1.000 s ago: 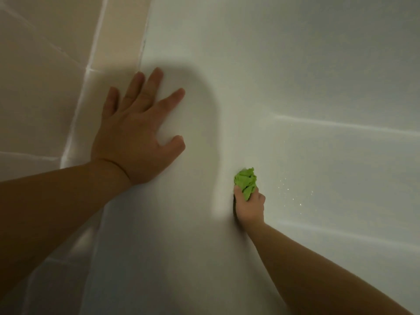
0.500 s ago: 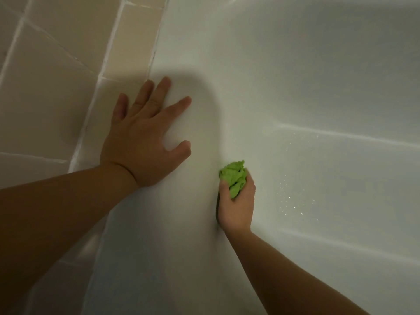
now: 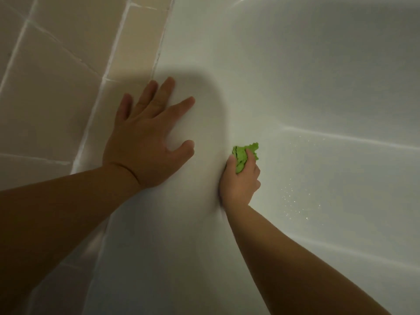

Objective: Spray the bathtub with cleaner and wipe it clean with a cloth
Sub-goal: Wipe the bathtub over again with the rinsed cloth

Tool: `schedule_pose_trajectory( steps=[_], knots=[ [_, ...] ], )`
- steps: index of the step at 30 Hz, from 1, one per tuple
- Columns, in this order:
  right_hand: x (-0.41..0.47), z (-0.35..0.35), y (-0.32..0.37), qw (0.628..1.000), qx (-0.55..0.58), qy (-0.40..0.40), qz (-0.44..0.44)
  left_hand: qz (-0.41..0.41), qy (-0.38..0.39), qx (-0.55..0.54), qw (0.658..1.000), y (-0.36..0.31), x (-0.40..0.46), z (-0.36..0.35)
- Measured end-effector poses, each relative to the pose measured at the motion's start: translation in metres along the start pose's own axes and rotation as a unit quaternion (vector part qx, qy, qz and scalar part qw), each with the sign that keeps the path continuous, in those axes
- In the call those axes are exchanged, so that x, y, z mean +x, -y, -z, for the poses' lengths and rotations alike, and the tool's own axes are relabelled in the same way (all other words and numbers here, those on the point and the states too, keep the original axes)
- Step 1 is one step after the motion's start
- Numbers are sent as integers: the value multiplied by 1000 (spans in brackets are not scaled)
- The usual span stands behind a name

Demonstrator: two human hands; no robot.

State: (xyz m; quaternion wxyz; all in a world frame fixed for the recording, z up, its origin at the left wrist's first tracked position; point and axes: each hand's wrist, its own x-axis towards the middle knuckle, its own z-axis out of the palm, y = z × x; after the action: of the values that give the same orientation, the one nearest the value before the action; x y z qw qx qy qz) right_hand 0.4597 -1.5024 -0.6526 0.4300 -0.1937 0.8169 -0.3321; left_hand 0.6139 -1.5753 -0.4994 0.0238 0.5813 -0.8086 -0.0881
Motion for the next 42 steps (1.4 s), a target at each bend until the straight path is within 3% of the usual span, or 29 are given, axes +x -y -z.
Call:
schedule_pose_trajectory(
  steps=[6,8,12,16,20,25,32,39,42],
  knots=[
    [-62,11,4,973,-5,37,226,-6,-8,-17,1000,0,1,2],
    [-60,17,-11,973,-20,52,224,-5,-4,-25,1000,0,1,4],
    [-34,4,14,988,-2,2,153,-11,4,-41,999,2,4,4],
    [-66,-6,55,973,70,-6,218,-26,3,-52,998,9,7,5],
    [-80,0,33,951,47,11,307,-38,4,-69,997,14,14,6],
    [-52,-5,43,970,65,-3,234,-53,10,-78,996,19,23,7],
    [-77,9,38,961,2,49,272,-63,12,-67,996,21,28,7],
    [-44,-6,71,976,36,-9,216,-57,16,-71,996,20,30,7],
    [-53,-9,70,970,63,-11,235,-60,18,-68,996,21,32,7]
  ],
)
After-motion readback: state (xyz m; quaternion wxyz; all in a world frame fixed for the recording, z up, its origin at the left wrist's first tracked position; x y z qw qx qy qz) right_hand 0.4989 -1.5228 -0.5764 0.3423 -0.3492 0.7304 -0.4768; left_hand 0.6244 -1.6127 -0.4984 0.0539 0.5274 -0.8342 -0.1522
